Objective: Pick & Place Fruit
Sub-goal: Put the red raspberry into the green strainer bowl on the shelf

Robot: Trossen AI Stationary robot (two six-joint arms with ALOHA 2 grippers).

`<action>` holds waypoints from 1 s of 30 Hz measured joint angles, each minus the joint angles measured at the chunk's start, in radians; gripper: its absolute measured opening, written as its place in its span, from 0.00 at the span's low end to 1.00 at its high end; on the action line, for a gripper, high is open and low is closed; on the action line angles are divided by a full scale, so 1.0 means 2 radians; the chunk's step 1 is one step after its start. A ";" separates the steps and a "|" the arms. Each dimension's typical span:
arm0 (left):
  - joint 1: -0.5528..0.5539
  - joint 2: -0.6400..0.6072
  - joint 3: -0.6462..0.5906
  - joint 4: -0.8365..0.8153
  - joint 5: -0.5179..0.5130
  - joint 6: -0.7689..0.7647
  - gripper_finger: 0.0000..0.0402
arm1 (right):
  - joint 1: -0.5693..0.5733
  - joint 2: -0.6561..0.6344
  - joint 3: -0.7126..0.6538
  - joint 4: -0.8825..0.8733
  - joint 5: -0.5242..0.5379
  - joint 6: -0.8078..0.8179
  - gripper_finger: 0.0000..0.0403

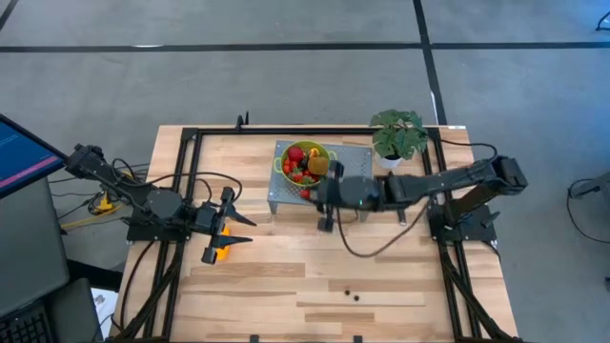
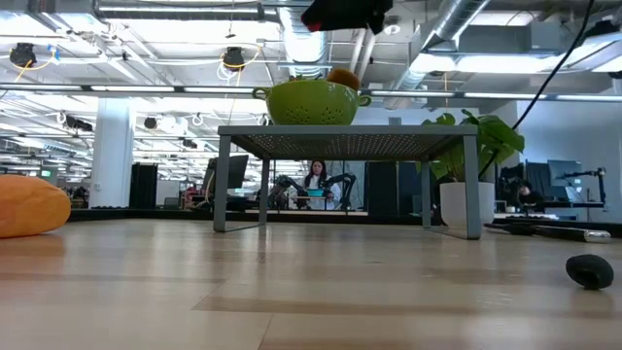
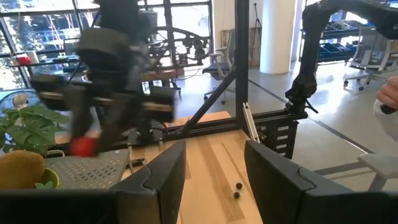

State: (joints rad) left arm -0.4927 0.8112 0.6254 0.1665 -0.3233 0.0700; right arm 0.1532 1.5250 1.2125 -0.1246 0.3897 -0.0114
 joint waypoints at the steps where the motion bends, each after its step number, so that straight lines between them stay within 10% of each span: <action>1: 0.000 0.000 0.000 0.000 0.000 0.000 0.39 | -0.011 0.000 0.000 0.010 0.000 -0.006 0.25; 30: 0.000 0.000 0.000 0.009 0.002 0.000 0.39 | -0.128 0.000 0.000 0.026 -0.025 0.019 0.25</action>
State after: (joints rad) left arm -0.4925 0.8114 0.6254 0.1854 -0.3187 0.0698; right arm -0.1029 1.5257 1.2124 -0.0734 0.3395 0.0265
